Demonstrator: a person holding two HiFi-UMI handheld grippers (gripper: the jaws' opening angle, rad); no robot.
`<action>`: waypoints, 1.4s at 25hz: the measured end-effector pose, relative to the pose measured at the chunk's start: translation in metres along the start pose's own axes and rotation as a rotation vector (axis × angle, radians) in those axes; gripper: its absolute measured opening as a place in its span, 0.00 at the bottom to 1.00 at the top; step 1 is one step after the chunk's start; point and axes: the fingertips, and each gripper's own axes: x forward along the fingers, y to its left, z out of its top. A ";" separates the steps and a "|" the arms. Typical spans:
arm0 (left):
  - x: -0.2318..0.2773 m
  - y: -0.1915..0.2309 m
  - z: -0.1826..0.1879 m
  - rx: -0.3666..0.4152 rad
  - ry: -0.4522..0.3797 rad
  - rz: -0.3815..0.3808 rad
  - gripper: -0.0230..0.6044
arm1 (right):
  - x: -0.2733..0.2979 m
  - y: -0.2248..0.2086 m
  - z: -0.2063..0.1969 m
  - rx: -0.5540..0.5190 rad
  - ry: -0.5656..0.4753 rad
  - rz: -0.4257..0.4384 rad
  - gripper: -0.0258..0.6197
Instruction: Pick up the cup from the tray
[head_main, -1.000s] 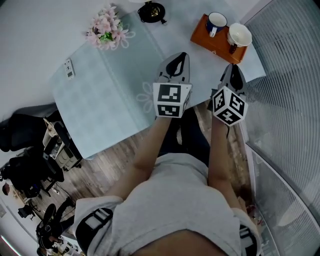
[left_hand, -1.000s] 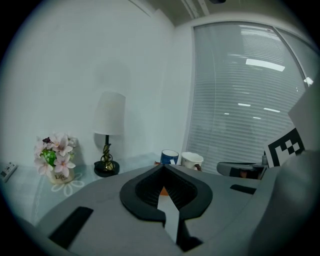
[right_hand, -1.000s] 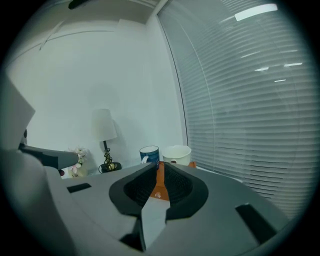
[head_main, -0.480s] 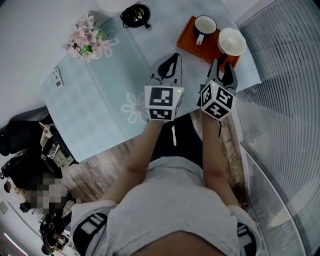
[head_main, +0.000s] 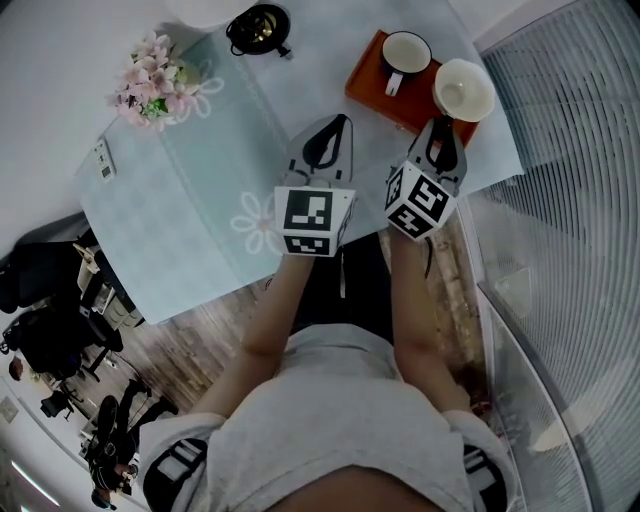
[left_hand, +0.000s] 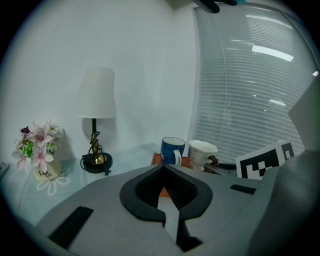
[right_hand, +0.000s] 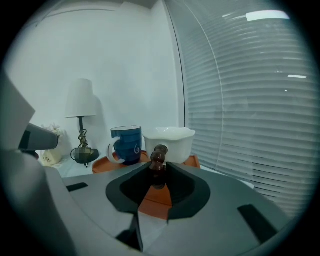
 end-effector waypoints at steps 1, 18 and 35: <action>0.001 -0.001 -0.002 0.003 0.005 -0.007 0.05 | -0.001 -0.002 0.000 -0.003 -0.005 -0.008 0.16; 0.008 -0.006 -0.018 0.009 0.044 -0.066 0.05 | 0.005 -0.017 0.012 -0.029 -0.072 -0.041 0.10; -0.012 0.005 0.002 -0.021 -0.026 -0.042 0.04 | -0.051 -0.007 0.069 -0.013 -0.148 0.084 0.09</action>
